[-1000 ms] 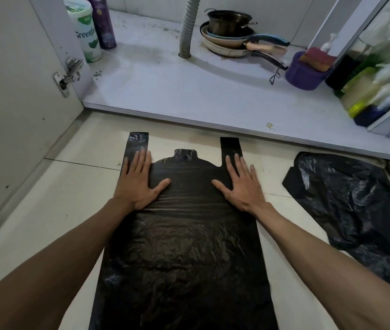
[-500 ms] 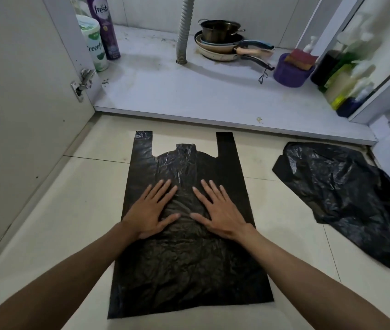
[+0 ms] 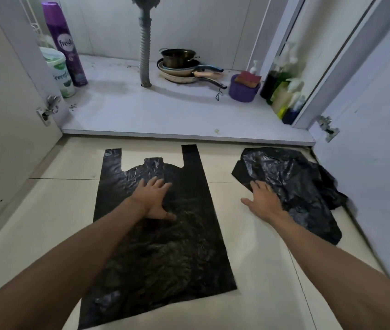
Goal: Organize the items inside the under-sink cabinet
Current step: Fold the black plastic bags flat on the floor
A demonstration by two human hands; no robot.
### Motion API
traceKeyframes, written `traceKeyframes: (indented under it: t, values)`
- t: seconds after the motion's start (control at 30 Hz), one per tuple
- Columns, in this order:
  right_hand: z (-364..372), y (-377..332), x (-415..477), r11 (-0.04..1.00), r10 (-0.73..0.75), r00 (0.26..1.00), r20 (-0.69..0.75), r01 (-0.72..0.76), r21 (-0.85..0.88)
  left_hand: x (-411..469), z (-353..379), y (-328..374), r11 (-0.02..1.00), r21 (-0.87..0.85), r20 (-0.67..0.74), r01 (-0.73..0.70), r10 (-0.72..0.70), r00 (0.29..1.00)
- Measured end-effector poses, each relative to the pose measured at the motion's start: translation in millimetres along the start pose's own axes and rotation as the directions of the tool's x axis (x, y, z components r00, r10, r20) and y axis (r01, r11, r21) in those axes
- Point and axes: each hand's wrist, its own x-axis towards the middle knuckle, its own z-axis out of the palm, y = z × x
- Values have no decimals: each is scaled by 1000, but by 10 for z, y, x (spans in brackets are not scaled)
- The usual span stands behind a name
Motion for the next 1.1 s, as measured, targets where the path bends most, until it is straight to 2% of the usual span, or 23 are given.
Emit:
traceKeyframes:
  t: [0.13,0.3,0.43,0.53,0.67,0.77,0.83,0.93,1.0,1.1]
  values:
    - [-73,446,-116,998,60,996,-73,-61,-9,487,-221,773,990,-44,-40,-137,135,990]
    - [32,967,-361,987,159,976,-149,-152,56,987,-287,1757,955,3,-142,-298,295,945]
    - [229,1245,-567,964,236,970,-67,-224,145,1182,-227,2454,893,-17,-262,-450,430,864]
    - [286,1356,-628,952,245,966,-85,-222,213,1256,-132,2913,853,-8,-265,-522,502,824]
    - [188,1443,-602,957,223,973,-53,-208,204,1315,-72,3261,875,-26,-300,-483,454,839]
    - [-14,1452,-564,882,311,950,6,-291,370,1337,-130,3333,895,11,-364,-446,418,832]
    - [-185,1495,-508,850,335,942,-20,-293,438,1360,-242,3341,909,29,-420,-417,389,820]
    - [-524,1588,-423,835,362,922,-140,-254,487,1379,-600,3341,914,-132,-538,-383,259,803]
    - [-730,1607,-401,889,334,908,-252,-215,404,1385,-891,3332,885,-279,-566,-374,163,808]
    - [-894,1572,-440,963,256,925,-282,-221,152,1352,-1304,3293,820,-436,-589,-372,53,806]
